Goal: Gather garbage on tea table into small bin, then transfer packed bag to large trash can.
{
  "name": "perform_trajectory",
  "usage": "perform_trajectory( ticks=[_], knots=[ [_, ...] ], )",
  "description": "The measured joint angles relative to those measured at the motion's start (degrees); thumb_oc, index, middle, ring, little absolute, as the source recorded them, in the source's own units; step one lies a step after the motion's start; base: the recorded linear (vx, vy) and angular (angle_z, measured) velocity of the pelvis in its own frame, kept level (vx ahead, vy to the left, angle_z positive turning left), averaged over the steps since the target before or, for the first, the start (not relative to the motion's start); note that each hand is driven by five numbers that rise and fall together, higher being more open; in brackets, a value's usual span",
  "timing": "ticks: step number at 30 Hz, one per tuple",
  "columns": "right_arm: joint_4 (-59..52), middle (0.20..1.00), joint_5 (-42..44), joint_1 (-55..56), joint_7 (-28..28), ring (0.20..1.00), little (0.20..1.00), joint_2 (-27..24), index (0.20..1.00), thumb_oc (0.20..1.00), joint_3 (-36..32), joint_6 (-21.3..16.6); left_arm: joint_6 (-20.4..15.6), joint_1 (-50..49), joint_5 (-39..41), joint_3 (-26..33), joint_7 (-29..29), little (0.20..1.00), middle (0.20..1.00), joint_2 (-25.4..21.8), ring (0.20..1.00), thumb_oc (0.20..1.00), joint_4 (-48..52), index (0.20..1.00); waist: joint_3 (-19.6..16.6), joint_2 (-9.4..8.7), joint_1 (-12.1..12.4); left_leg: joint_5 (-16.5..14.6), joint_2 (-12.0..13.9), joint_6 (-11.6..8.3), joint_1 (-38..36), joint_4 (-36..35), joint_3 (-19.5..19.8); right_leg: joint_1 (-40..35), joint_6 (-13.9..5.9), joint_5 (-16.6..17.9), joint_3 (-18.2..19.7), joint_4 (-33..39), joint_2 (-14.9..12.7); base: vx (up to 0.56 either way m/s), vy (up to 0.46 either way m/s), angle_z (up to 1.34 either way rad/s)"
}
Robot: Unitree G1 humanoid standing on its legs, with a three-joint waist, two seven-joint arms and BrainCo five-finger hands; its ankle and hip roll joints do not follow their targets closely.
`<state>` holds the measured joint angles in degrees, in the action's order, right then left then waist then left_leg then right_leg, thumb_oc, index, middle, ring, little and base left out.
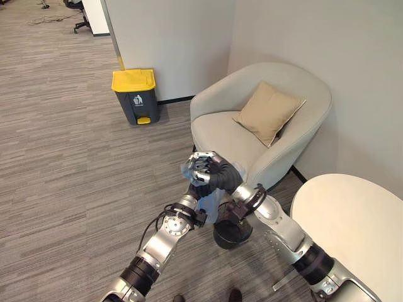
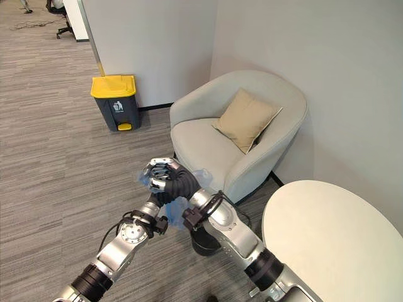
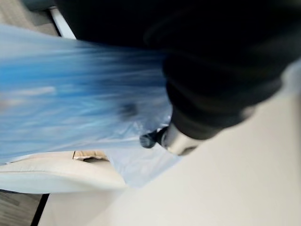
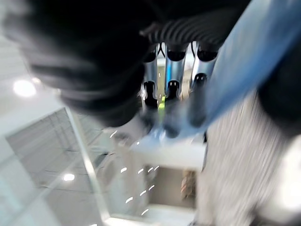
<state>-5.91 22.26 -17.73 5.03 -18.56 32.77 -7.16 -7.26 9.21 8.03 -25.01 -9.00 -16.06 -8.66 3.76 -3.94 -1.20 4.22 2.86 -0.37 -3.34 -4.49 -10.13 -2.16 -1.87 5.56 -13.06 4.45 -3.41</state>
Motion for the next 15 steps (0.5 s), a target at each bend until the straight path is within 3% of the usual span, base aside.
perform_trajectory(
  ticks=[6,9,15],
  knots=[
    [-2.6,1.0,-14.6,4.1,-4.0,1.0,1.0,-4.6,1.0,1.0,-6.6,-0.4,-0.3,-5.6,1.0,4.2,-0.2,0.2,0.2,-1.8,0.2,0.2,0.0,0.2,0.3,0.57,-0.1,0.0,0.0,0.01,-0.7,0.0,-0.1,-0.7,-0.11,0.0,0.2,0.2,0.0,0.0,-0.001,-0.01],
    [-3.7,1.0,-22.9,4.4,-6.3,1.0,1.0,-6.1,1.0,1.0,-8.7,-2.6,-0.4,-7.7,2.3,5.1,0.0,0.2,0.2,-1.9,0.2,0.2,-0.3,0.2,0.3,0.93,-0.2,0.0,0.0,0.01,-0.7,-0.1,-0.1,-0.7,-0.57,-0.3,0.2,0.2,0.0,0.0,0.0,0.0],
    [-4.1,1.0,-27.9,10.7,-7.5,1.0,1.0,-6.2,1.0,1.0,-13.5,-3.1,-0.3,-12.3,5.6,8.6,0.4,0.2,0.2,-1.3,0.2,0.2,-0.6,0.2,0.3,1.07,-0.3,0.0,0.1,0.0,-0.7,-0.1,-0.1,-0.7,-0.62,-0.4,0.3,0.2,-0.1,0.0,0.0,0.0]
  ],
)
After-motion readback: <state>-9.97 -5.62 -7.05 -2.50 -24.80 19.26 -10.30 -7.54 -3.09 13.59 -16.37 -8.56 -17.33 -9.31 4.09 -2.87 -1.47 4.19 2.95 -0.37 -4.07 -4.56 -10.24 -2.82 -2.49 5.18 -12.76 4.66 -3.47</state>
